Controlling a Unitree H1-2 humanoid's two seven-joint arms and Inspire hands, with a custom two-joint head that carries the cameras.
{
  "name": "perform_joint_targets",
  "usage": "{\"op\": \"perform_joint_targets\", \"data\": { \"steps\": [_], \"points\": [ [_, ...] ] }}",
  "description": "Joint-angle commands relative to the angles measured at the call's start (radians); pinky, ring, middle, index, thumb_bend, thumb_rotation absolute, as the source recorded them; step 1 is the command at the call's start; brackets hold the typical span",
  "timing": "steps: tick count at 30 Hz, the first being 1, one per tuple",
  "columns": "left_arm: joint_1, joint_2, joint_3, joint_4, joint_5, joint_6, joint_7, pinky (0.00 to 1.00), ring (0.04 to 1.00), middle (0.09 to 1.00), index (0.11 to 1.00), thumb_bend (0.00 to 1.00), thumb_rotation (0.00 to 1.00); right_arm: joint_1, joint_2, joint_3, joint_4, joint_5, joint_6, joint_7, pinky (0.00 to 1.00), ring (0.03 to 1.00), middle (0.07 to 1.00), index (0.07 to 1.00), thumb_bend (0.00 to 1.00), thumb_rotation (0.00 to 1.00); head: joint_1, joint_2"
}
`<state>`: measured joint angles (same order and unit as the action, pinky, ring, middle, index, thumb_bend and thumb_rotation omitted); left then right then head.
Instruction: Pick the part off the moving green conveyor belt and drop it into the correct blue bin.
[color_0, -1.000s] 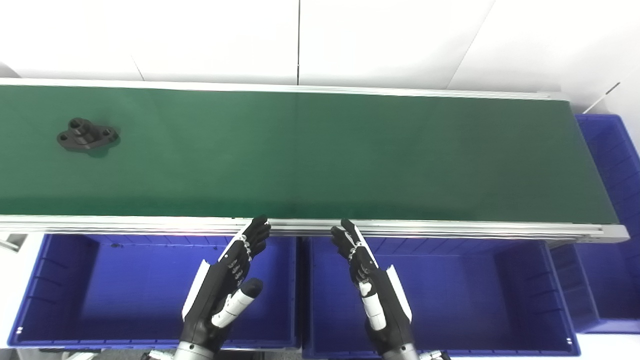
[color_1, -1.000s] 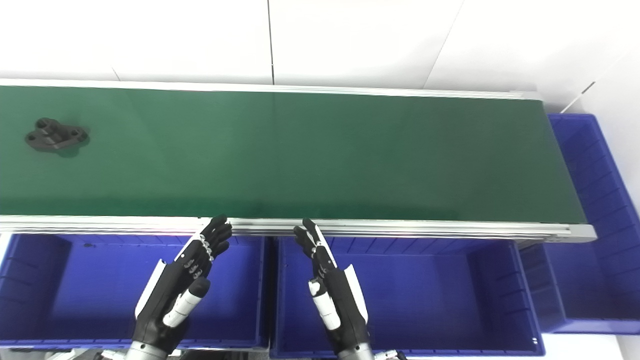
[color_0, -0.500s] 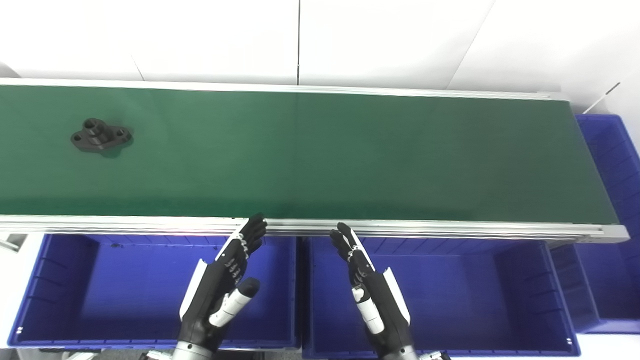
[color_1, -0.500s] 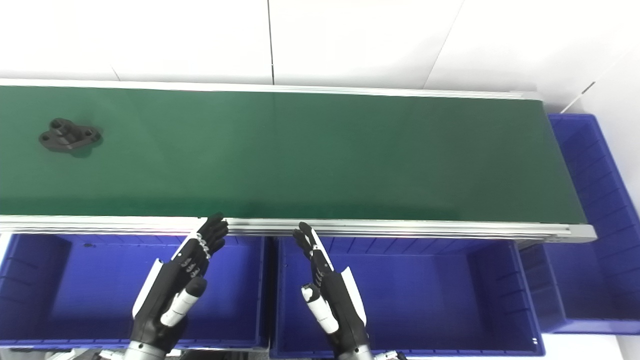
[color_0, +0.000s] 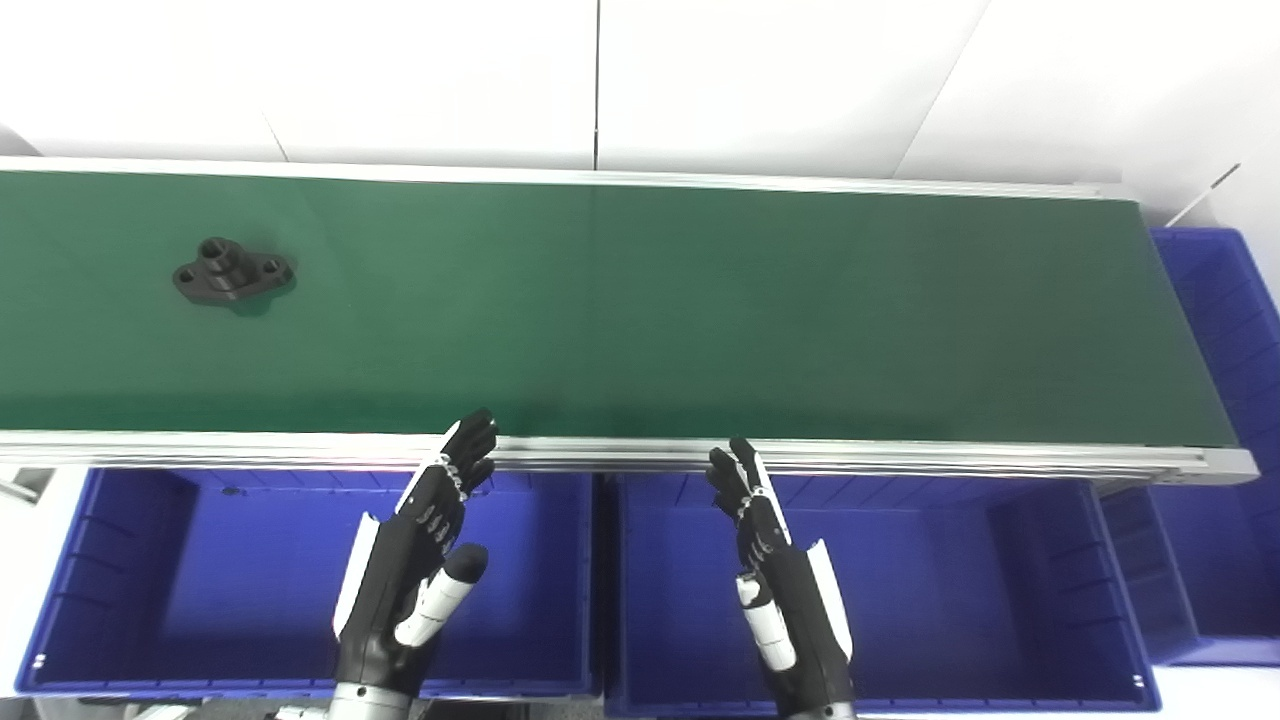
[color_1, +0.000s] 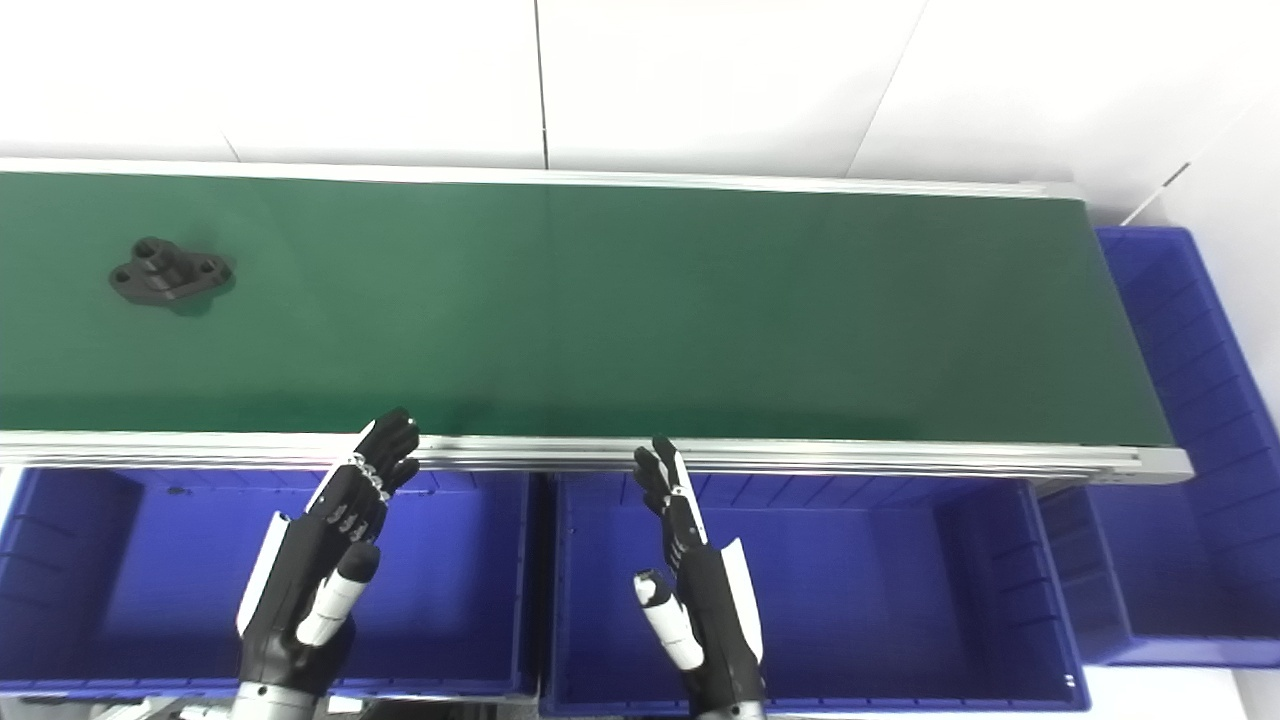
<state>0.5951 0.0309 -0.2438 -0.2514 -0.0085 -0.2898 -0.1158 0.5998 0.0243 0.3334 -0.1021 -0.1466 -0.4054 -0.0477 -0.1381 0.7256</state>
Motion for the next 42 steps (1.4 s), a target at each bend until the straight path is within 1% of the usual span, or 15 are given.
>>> {"op": "perform_joint_targets", "data": {
  "steps": [1, 5, 10, 17, 21, 25, 27, 30, 34, 37, 42],
  "points": [
    [0.008, -0.001, -0.001, -0.024, 0.013, -0.033, 0.003, 0.92, 0.928, 0.910, 0.890, 0.78, 0.77, -0.001, 0.000, 0.006, -0.022, -0.001, -0.049, 0.012, 0.95, 0.945, 0.952, 1.000, 0.87, 0.98, 0.001, 0.001],
    [0.005, 0.001, -0.002, -0.014, 0.012, -0.047, 0.001, 0.92, 0.927, 0.909, 0.890, 0.78, 0.77, -0.003, -0.002, 0.004, -0.020, -0.012, -0.052, 0.008, 0.94, 0.936, 0.945, 0.994, 0.86, 0.98, 0.000, 0.000],
    [0.003, -0.003, -0.004, -0.011, 0.015, -0.043, 0.001, 0.93, 0.925, 0.906, 0.891, 0.80, 0.77, -0.007, -0.003, 0.003, -0.014, -0.023, -0.053, 0.007, 0.94, 0.930, 0.942, 0.988, 0.86, 0.98, 0.005, -0.004],
    [0.008, 0.001, -0.003, -0.012, 0.005, -0.047, -0.001, 0.94, 0.935, 0.916, 0.890, 0.78, 0.76, -0.011, -0.012, 0.011, -0.013, -0.023, -0.048, 0.015, 0.94, 0.925, 0.933, 0.975, 0.86, 0.95, 0.008, -0.008],
    [0.013, -0.006, 0.008, 0.004, 0.015, -0.079, 0.013, 0.89, 0.912, 0.898, 0.879, 0.76, 0.76, -0.015, -0.016, 0.015, -0.013, -0.015, -0.036, 0.022, 0.93, 0.917, 0.930, 0.973, 0.87, 0.95, 0.016, -0.012],
    [0.012, -0.004, 0.019, 0.018, 0.010, -0.097, 0.018, 0.85, 0.893, 0.881, 0.871, 0.76, 0.76, -0.021, -0.015, 0.016, -0.009, -0.016, -0.033, 0.028, 0.92, 0.909, 0.928, 0.969, 0.87, 0.94, 0.017, -0.016],
    [0.012, -0.003, 0.021, 0.018, 0.012, -0.092, 0.018, 0.85, 0.891, 0.881, 0.870, 0.76, 0.76, -0.024, -0.014, 0.015, -0.005, -0.017, -0.037, 0.029, 0.91, 0.907, 0.928, 0.970, 0.86, 0.95, 0.018, -0.016],
    [0.008, -0.002, 0.019, 0.018, 0.016, -0.086, 0.013, 0.86, 0.896, 0.886, 0.875, 0.76, 0.75, -0.030, -0.012, 0.016, 0.001, 0.001, -0.036, 0.034, 0.91, 0.907, 0.928, 0.969, 0.86, 0.95, 0.024, -0.027],
    [-0.004, -0.004, 0.017, 0.025, 0.018, -0.079, 0.012, 0.87, 0.900, 0.892, 0.871, 0.77, 0.73, -0.038, -0.010, 0.015, 0.009, 0.014, -0.032, 0.041, 0.92, 0.913, 0.929, 0.972, 0.88, 0.94, 0.023, -0.035],
    [-0.009, -0.005, 0.013, 0.025, 0.017, -0.073, 0.009, 0.89, 0.910, 0.902, 0.871, 0.80, 0.73, -0.040, -0.008, 0.013, 0.012, 0.018, -0.031, 0.046, 0.92, 0.914, 0.931, 0.974, 0.87, 0.94, 0.023, -0.036],
    [-0.014, -0.006, 0.008, 0.031, 0.016, -0.074, 0.010, 0.89, 0.911, 0.902, 0.872, 0.80, 0.73, -0.040, -0.009, 0.012, 0.010, 0.020, -0.026, 0.048, 0.92, 0.912, 0.930, 0.971, 0.87, 0.94, 0.029, -0.036]
  ]
}}
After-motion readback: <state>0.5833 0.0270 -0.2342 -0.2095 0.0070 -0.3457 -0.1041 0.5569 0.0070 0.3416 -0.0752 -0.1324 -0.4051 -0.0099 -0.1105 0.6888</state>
